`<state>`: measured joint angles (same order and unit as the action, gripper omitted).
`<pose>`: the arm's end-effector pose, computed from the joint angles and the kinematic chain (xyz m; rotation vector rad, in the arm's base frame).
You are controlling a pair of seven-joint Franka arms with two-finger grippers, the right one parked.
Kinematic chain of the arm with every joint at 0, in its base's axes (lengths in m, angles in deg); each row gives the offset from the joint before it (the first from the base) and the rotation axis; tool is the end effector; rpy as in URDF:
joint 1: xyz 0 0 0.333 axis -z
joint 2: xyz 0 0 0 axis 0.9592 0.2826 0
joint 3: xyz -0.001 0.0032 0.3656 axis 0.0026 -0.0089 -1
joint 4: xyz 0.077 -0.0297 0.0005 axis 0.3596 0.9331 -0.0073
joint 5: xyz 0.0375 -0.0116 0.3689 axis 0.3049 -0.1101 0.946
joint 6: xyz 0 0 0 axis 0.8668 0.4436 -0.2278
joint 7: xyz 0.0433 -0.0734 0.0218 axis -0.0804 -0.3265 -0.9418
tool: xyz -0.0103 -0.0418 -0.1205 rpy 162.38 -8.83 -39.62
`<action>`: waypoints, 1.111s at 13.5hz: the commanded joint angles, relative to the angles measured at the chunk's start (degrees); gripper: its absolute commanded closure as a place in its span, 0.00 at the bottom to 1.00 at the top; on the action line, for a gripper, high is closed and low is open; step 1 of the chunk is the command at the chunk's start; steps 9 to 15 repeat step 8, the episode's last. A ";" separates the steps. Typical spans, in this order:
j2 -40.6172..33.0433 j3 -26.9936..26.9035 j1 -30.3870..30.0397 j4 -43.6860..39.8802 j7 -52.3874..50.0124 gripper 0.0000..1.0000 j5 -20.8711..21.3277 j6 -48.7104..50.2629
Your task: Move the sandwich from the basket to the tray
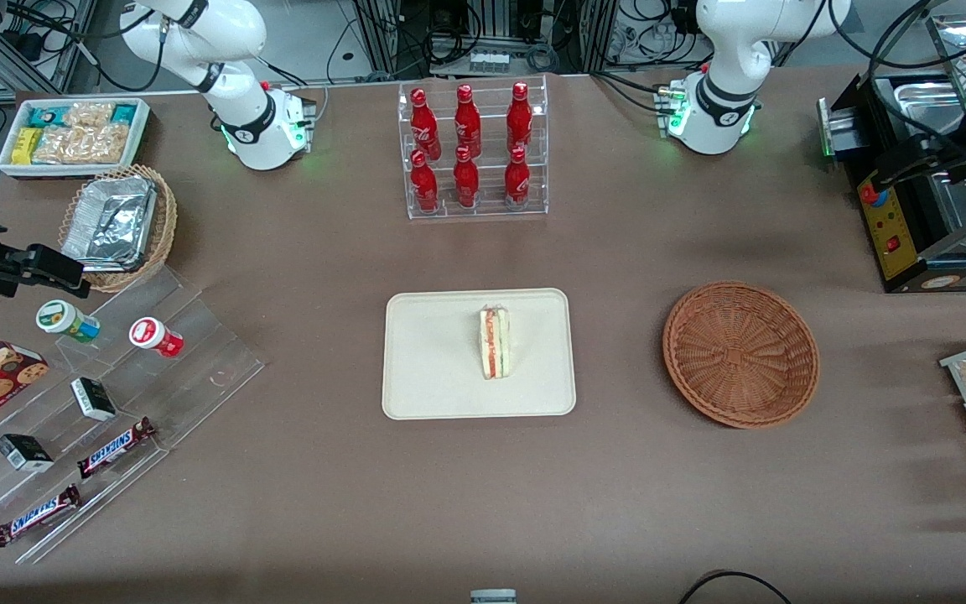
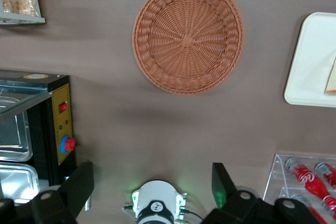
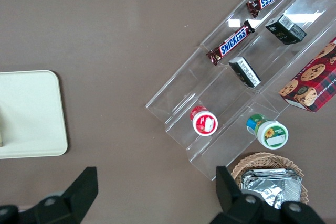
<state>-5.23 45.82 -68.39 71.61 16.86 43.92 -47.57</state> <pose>0.4653 0.0172 0.6778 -3.1278 -0.1323 0.2500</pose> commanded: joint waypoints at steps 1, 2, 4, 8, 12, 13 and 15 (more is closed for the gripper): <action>-1.45 0.01 -1.84 1.53 4.13 0.01 0.48 -0.21; -0.75 0.18 -1.85 1.00 3.70 0.01 0.48 -0.12; -0.31 0.44 -2.37 0.65 4.66 0.01 0.22 -0.12; 1.54 4.93 -4.58 -1.20 4.31 0.01 0.57 -0.03; 1.54 4.93 -4.58 -1.20 4.31 0.01 0.57 -0.03; 1.54 4.93 -4.58 -1.20 4.31 0.01 0.57 -0.03; 1.54 4.93 -4.58 -1.20 4.31 0.01 0.57 -0.03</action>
